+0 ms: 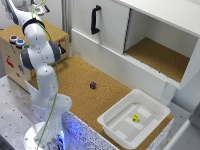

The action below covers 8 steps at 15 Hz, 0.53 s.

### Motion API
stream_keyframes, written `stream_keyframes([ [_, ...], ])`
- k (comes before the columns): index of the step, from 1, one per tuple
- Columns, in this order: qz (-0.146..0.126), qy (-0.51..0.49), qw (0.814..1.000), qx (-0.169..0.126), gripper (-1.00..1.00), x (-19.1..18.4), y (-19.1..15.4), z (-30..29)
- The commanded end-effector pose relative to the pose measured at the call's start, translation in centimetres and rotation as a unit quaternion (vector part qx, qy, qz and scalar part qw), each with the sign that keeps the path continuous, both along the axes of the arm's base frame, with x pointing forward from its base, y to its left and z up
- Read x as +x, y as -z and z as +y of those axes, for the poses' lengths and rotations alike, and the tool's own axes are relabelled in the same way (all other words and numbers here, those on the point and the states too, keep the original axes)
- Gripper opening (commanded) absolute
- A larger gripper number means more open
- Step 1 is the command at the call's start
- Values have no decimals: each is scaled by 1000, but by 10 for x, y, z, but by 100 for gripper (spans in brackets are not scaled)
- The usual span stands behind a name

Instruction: Move the blue light switch to turn off the blue light

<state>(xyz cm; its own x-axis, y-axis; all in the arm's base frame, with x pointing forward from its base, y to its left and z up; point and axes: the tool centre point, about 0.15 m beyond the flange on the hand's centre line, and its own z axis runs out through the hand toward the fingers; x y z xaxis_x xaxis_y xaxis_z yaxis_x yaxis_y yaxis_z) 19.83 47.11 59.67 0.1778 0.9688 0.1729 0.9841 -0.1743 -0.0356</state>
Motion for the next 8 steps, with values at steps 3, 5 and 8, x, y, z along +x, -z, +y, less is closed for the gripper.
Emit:
stream_keyframes([
  [3,-26,25,999,37,100,2,0,-31],
  [5,-26,25,999,37,100,2,0,-31],
  [8,-12,31,999,-2,100,11,-1,-18],
])
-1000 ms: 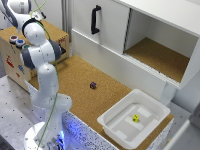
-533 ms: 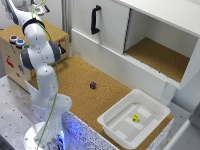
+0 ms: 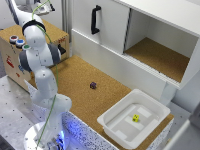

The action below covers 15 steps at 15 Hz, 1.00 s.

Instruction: Move the blue light switch to turn off the blue light

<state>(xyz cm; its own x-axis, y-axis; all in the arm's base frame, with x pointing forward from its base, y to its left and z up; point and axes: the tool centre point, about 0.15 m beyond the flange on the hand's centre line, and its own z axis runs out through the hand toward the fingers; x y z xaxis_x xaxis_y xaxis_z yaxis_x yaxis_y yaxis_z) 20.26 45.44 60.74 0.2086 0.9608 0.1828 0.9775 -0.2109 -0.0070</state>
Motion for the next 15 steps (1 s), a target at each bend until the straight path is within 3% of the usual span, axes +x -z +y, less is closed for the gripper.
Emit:
stream_keyframes([
  [1,24,44,999,-6,100,20,17,-7],
  [5,74,196,977,-41,100,55,50,-42],
  [6,96,238,966,-38,100,61,58,-56],
  [8,107,314,942,-45,100,67,72,-78],
  [9,125,349,928,-44,100,69,78,-89],
  [11,139,435,888,-50,100,70,90,-112],
  [12,123,461,877,-65,100,67,94,-116],
  [13,126,492,859,-68,100,66,100,-122],
  [15,106,541,831,-68,100,68,104,-133],
])
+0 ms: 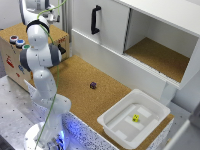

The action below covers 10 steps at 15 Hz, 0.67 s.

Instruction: Move the blue light switch to turn off the blue light

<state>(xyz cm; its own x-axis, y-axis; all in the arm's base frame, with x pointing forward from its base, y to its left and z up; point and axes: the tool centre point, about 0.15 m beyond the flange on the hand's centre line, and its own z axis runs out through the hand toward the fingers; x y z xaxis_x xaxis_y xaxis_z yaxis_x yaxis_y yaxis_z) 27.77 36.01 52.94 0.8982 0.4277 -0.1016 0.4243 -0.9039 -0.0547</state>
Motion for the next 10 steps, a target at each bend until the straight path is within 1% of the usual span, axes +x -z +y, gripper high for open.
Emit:
stream_keyframes([
  [1,-22,148,989,6,100,-6,28,-44],
  [2,-31,182,983,9,100,-5,30,-54],
  [3,-47,207,977,17,100,-6,32,-61],
  [4,-50,224,972,43,100,-7,38,-66],
  [5,-62,225,970,67,100,-8,45,-68],
  [6,-61,225,969,85,100,-8,55,-68],
  [7,-66,232,966,92,100,-8,63,-70],
  [9,-69,241,959,133,100,-5,80,-73],
  [10,-62,244,957,143,100,-2,87,-74],
])
